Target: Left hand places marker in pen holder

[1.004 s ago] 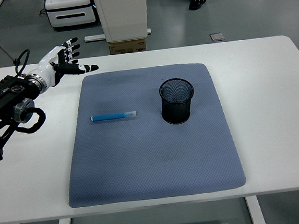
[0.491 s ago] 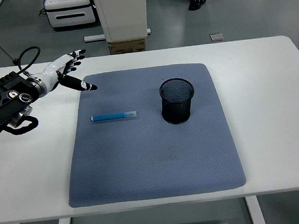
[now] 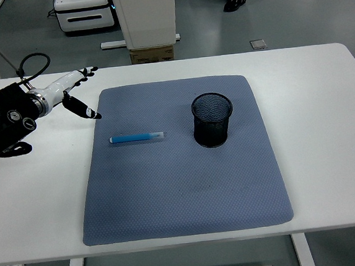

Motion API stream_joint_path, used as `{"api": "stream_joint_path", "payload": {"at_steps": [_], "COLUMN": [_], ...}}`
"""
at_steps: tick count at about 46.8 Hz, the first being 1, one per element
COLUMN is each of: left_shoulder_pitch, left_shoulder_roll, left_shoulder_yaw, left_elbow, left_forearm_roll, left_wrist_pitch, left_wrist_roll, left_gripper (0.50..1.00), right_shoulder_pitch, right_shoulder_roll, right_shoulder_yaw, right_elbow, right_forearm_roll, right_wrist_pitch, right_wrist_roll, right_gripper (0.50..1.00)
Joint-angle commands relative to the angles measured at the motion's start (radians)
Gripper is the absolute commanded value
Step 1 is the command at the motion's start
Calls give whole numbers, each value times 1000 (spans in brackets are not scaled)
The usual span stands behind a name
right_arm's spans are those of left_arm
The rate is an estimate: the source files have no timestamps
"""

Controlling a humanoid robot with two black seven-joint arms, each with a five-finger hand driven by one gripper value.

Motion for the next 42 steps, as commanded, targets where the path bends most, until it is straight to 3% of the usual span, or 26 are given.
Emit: {"api": "stream_joint_path", "payload": {"at_steps": [1, 17, 22, 28, 38, 42], "left_shoulder_pitch": [-15, -40, -44, -72, -141, -145], "left_shoulder_roll": [0, -7, -8, -10, -10, -26], "left_shoulder_yaw": [7, 39, 39, 40, 39, 39], "left_elbow": [-2, -3, -5, -5, -5, -5], "left_forearm_roll": [0, 12, 15, 15, 14, 14], "left_wrist_pitch": [0, 8, -5, -25, -216, -255], "left_wrist_roll": [-25, -28, -4, 62, 73, 79], "left_gripper": [1000, 1000, 1000, 1000, 1000, 1000], "right_shoulder_pitch": [0, 0, 0, 0, 0, 0], "right_shoulder_roll": [0, 0, 0, 0, 0, 0], "right_shoulder_yaw": [0, 0, 0, 0, 0, 0], "right_elbow": [0, 0, 0, 0, 0, 0], "right_forearm_roll": [0, 0, 0, 0, 0, 0], "right_wrist_pitch": [0, 0, 0, 0, 0, 0], "right_wrist_roll": [0, 0, 0, 0, 0, 0], "right_gripper": [1000, 1000, 1000, 1000, 1000, 1000]}}
